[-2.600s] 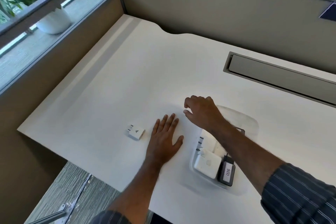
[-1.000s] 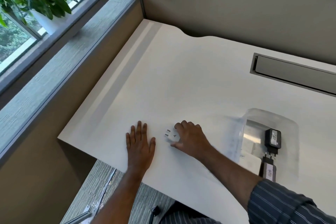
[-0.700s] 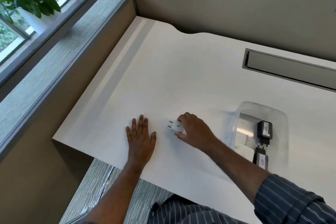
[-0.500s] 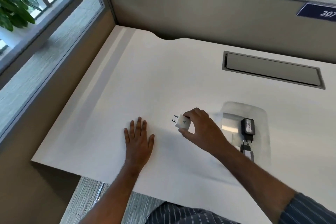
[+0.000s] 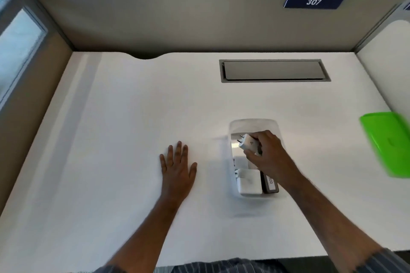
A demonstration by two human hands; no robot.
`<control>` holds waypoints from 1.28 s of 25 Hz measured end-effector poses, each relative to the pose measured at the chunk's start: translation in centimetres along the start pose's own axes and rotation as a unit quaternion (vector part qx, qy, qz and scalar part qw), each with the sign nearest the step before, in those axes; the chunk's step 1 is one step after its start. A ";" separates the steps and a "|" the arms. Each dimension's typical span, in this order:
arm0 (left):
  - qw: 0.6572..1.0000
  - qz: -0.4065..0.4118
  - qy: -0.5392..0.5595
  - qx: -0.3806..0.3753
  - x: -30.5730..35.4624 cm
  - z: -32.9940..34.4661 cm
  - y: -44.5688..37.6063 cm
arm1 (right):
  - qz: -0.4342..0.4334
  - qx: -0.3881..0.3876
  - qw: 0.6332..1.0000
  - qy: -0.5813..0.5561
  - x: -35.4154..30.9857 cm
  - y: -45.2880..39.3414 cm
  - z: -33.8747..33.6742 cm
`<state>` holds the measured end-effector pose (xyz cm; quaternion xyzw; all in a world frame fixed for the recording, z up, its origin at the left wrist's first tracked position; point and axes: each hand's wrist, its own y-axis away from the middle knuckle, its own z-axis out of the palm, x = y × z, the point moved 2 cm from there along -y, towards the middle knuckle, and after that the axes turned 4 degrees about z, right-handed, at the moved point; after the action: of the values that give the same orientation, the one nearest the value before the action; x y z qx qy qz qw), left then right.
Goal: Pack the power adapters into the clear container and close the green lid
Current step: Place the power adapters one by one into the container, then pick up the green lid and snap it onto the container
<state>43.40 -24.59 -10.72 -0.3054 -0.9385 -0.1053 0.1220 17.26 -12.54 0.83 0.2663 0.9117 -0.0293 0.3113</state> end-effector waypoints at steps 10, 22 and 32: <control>1.000 -0.007 0.008 0.002 1.9 1.0 -1.1 | 0.008 -0.131 0.983 0.127 2.8 -3.9 2.8; 0.993 -0.079 0.075 -0.038 4.0 -0.5 -0.7 | -0.020 -0.185 0.977 0.103 3.9 -4.1 3.3; 0.975 -0.071 0.174 0.120 11.1 -5.2 -1.2 | -0.177 -0.036 0.982 0.056 5.6 -0.6 -5.3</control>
<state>34.87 -20.90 -2.66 -0.1984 -0.9278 -0.0517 0.3118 10.33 -9.27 1.76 0.0907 0.9609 -0.0364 0.2589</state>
